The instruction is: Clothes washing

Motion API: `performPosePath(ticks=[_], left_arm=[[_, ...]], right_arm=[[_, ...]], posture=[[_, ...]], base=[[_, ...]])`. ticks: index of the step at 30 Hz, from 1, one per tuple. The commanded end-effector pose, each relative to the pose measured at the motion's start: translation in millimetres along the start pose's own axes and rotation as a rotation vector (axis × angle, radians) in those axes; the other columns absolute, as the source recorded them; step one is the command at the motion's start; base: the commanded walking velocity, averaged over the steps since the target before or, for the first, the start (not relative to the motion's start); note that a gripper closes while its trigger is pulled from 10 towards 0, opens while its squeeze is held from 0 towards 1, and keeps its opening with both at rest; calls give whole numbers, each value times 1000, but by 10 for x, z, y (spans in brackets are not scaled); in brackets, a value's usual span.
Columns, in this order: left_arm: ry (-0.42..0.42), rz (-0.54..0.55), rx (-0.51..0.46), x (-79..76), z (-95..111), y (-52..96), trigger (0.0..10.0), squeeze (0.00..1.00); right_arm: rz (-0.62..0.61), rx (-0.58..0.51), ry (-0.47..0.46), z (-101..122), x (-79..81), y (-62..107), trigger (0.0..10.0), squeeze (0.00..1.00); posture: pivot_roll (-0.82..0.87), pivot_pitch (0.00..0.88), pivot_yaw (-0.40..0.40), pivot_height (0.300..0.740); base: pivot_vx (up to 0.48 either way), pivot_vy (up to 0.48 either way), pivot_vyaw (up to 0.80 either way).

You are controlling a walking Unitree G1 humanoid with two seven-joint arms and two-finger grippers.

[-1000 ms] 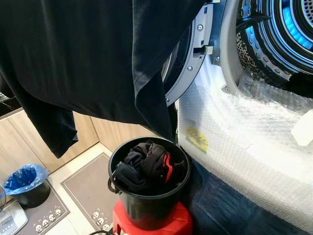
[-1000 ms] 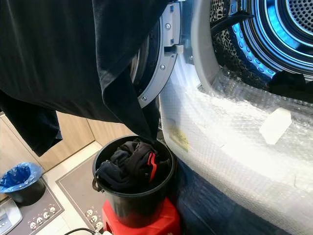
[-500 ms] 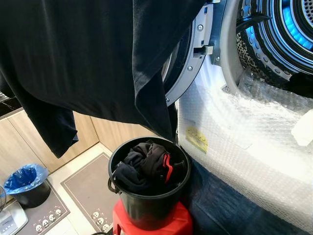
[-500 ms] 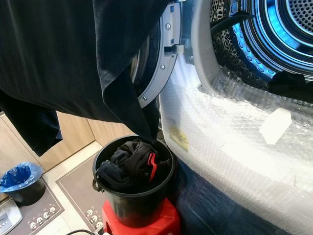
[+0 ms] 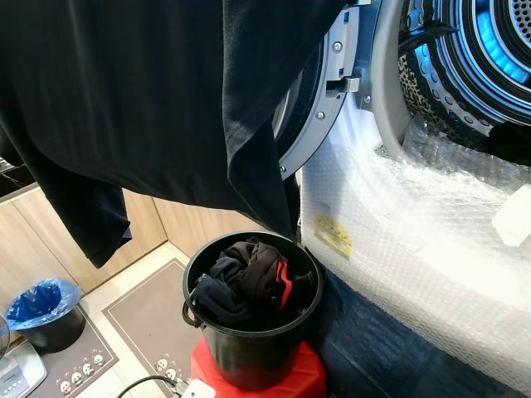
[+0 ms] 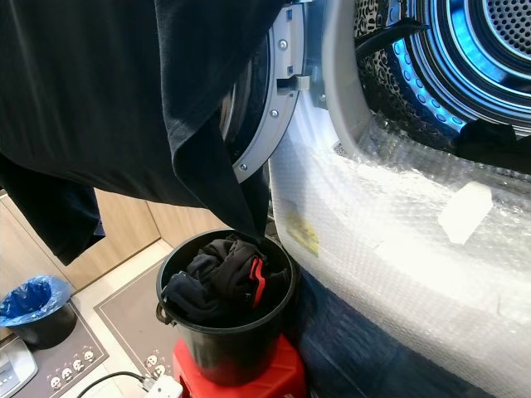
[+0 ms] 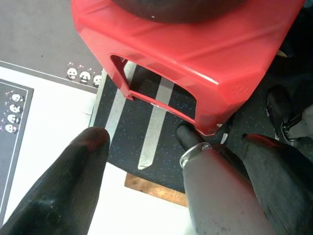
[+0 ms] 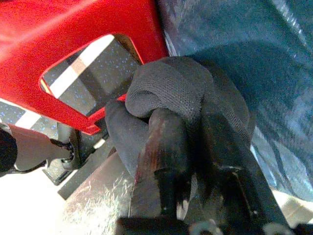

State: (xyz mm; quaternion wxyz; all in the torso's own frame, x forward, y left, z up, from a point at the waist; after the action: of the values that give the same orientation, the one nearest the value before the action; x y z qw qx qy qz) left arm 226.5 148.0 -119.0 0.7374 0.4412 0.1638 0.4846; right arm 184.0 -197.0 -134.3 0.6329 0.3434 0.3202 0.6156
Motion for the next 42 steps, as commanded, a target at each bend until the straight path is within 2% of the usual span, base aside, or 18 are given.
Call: performPosePath(ticks=[1, 8, 11, 14, 22, 29, 34, 42], left_arm=[[12, 12, 7, 45, -24, 7, 10000, 0], [-36, -3, -12, 14, 38, -3, 10000, 0], [-53, -25, -33, -53, 118, -19, 10000, 0], [-62, -53, -14, -145, 71, -20, 10000, 0], [-57, -62, -1, -180, 20, -13, 10000, 0], [-21, -66, 36, -204, -136, 15, 10000, 0], [-51, -104, 83, -348, -295, 45, 10000, 0], [-86, -122, 79, -453, -282, 42, 10000, 0]], right_arm=[[21, -1, -15, 7, 42, -5, 10000, 0], [54, -29, -12, 102, 60, -14, 10000, 0], [60, -26, -5, 95, 53, -11, 10000, 0], [60, -32, -24, 121, 52, -15, 10000, 0], [69, -37, -45, 112, 103, -17, 10000, 0], [65, -14, -59, -19, 148, 1, 10000, 0], [59, 8, -82, -150, 185, 25, 10000, 0], [48, 12, -76, -180, 187, 30, 10000, 0]], posture=[[-117, 0, 37, 740], [-95, 0, 23, 740], [-97, 0, 30, 740], [-109, 0, 38, 740], [-124, 0, 54, 740], [-150, 0, 73, 740], [-176, 0, 82, 740], [-184, 0, 86, 740]], base=[[0, 0, 0], [0, 0, 0], [0, 0, 0], [0, 0, 0], [0, 0, 0], [0, 0, 0], [0, 0, 0], [0, 0, 0]])
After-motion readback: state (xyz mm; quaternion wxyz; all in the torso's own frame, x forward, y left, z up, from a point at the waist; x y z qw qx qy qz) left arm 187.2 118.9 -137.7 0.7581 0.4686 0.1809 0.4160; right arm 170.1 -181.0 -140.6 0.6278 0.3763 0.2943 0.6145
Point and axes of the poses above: a point about 5 cm out from each wrist's last joint towards the gripper, its own y axis pointing back from the gripper into the wrist, its own z axis along the axis of the wrist's last joint, x = y × z, the point moved 5 cm from there along -y, pointing out of the wrist towards the gripper, and after that the axes turned 7 degrees about -y, right-handed, at the moved point
